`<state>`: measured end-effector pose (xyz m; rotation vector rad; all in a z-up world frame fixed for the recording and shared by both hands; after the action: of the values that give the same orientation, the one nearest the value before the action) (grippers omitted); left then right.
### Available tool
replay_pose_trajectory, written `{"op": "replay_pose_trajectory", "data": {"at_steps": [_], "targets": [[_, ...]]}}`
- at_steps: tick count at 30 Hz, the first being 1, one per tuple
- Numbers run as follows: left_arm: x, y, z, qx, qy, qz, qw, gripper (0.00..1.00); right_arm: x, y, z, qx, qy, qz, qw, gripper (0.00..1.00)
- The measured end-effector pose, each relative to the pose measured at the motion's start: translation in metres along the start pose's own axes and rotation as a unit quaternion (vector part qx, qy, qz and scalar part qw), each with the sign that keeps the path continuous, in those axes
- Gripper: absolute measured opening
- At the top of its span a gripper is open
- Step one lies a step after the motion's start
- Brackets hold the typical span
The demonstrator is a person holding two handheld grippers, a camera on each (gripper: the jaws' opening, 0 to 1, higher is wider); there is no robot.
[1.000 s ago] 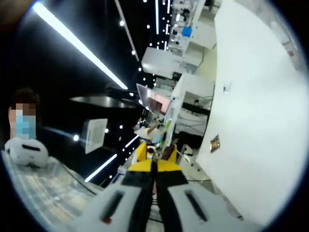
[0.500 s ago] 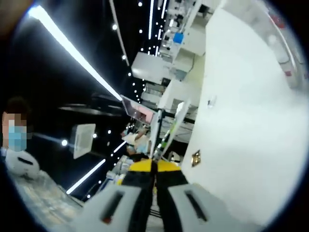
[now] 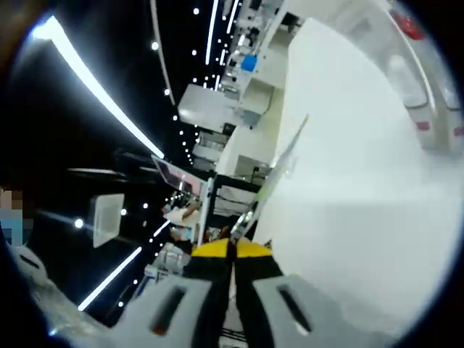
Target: Arrange the skincare products in the storage area until every visible bottle or jar stands upright without overlapping.
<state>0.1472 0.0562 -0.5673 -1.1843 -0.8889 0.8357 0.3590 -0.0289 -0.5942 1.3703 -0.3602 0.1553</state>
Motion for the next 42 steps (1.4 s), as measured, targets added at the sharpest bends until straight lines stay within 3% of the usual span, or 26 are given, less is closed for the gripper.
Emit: {"op": "replay_pose_trajectory", "data": {"at_steps": [9,19,26,42], "targets": [[0.001,0.003,0.023,0.006,-0.052,0.005,0.9986,0.46,-0.001,-0.022,-0.006,-0.036,0.003,0.003,0.9994,0.0],[-0.005,0.004,0.024,-0.001,-0.061,0.009,0.9981,0.46,0.015,-0.043,0.0,-0.076,-0.031,-0.004,0.9966,0.0],[-0.002,0.006,0.027,-0.003,-0.083,0.023,0.9963,0.45,0.02,-0.056,0.001,-0.096,-0.036,-0.01,0.9947,0.0],[-0.004,0.008,0.022,0.01,-0.056,0.016,0.9982,0.45,0.034,-0.083,-0.003,-0.131,-0.065,-0.039,0.9884,0.0]]}}
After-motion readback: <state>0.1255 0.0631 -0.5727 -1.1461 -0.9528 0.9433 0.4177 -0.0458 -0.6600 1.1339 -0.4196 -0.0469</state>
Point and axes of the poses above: the point that each gripper's makers call its tool centre point, and the gripper's own axes: z roughly backward along the fingers, y roughly to its left, x roughly out of its top, the point moved 4 cm from there along z, roughly backward along the fingers, and after that the axes turned 2 degrees about z, right-handed, at the moved point
